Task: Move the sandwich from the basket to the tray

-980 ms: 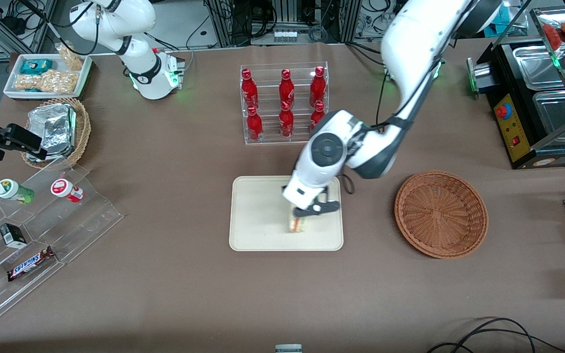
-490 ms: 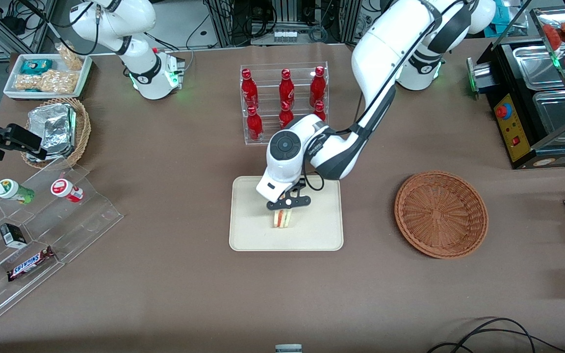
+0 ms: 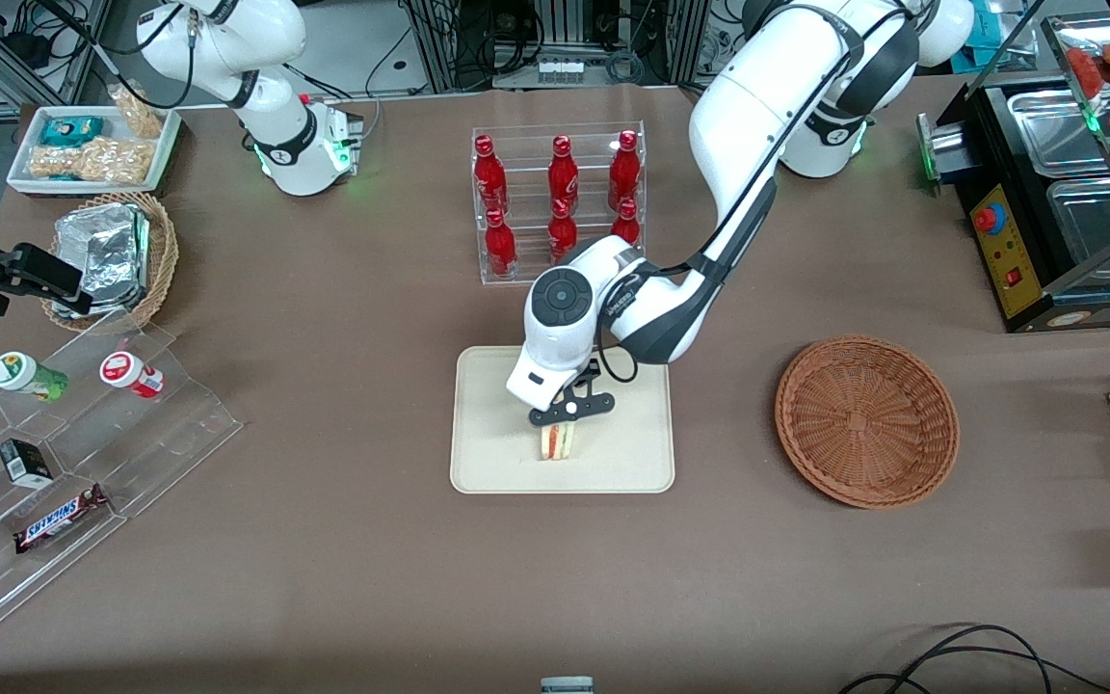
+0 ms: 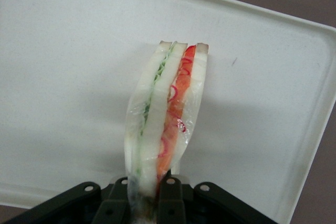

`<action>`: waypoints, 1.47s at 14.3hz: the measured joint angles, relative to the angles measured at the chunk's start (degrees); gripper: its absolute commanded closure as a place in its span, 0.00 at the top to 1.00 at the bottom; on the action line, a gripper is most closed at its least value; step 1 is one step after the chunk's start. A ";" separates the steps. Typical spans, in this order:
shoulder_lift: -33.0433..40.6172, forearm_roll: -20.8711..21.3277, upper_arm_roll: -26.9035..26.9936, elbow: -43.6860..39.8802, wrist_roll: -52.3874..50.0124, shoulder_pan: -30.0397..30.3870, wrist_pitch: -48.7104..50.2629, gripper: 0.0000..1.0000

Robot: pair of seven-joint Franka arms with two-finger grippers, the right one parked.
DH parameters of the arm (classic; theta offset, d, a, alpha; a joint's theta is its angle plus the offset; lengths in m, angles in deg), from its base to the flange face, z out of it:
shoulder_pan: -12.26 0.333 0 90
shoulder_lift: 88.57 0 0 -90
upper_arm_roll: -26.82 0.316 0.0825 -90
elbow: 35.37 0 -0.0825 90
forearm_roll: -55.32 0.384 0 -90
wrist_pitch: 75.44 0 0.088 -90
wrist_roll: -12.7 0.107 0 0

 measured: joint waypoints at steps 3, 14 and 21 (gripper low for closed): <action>-0.45 0.00 0.00 -0.07 -0.25 -0.02 0.00 1.00; 20.43 1.42 4.83 0.73 -3.02 2.23 21.90 1.00; 29.45 0.93 5.52 16.40 10.91 17.43 22.45 1.00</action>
